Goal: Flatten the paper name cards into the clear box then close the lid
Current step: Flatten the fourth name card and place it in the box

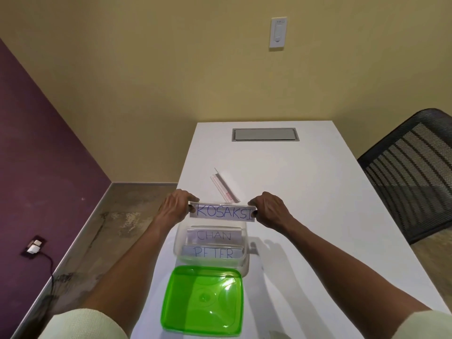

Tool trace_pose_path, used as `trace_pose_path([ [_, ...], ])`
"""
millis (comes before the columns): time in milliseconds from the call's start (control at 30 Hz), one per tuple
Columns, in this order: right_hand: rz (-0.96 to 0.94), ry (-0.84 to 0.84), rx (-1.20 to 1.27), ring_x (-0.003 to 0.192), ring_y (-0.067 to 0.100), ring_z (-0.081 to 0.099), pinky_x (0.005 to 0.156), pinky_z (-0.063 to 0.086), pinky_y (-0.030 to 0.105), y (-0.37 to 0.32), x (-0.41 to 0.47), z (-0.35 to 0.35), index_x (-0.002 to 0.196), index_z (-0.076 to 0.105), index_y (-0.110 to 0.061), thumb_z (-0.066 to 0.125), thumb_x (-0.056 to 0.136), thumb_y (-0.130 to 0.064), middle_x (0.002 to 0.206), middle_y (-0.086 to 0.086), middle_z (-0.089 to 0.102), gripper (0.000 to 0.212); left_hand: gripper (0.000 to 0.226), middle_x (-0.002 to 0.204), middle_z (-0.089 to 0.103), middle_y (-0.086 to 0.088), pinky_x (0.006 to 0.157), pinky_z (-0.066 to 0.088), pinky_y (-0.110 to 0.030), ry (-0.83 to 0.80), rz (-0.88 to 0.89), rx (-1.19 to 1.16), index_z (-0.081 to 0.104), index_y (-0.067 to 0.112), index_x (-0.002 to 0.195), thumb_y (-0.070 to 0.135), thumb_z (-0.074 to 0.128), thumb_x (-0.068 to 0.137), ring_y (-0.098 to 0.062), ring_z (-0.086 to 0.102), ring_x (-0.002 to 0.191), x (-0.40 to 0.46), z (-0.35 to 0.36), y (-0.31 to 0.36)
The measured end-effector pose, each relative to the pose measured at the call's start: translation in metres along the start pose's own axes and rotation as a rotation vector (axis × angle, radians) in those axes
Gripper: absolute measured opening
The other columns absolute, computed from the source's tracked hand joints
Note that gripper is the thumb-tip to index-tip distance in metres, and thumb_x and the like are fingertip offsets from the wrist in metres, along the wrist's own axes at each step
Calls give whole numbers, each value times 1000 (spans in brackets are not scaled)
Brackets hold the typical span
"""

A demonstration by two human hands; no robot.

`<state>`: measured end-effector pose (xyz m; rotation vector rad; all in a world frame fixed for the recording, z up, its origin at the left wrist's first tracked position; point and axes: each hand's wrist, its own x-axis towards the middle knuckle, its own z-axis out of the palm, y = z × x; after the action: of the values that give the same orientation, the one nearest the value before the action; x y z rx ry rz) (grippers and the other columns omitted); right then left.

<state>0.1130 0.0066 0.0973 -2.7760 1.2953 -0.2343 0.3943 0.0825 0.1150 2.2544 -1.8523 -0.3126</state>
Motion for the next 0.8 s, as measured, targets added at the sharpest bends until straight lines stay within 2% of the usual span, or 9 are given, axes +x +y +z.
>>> trace_pose_path([
  [367,-5,-72,21,80,32,59,57,31,28,-26,21,38,82,69,-9,58,71,-10,78,15,66,15,32,113,64,-14,86,51,-35,-100,-73,39,71,26,110,19,75,79,-29,62,102,2,25,-39],
  [467,-7,-108,20,82,34,59,58,34,29,-27,26,51,89,69,-6,59,71,-9,82,15,66,21,32,110,63,-14,84,51,-35,-113,-64,69,72,26,110,19,75,79,-31,63,97,8,35,-45],
  [567,-28,-139,5,72,37,59,55,31,29,-28,29,59,85,68,-1,65,68,-6,76,19,64,17,30,106,62,-14,78,48,-32,-109,-41,107,71,24,111,18,73,81,-33,63,93,11,46,-48],
  [667,-36,-153,3,61,38,58,51,30,29,-27,33,65,76,65,1,72,62,-2,67,21,60,16,30,105,60,-13,79,43,-32,-121,-15,136,70,25,112,20,71,83,-33,59,95,11,55,-50],
  [800,-49,-184,-38,75,36,59,57,30,29,-30,39,73,87,67,-1,63,75,-7,80,20,63,15,29,107,58,-11,78,43,-31,-155,22,221,69,24,114,20,68,86,-31,58,95,13,63,-51],
])
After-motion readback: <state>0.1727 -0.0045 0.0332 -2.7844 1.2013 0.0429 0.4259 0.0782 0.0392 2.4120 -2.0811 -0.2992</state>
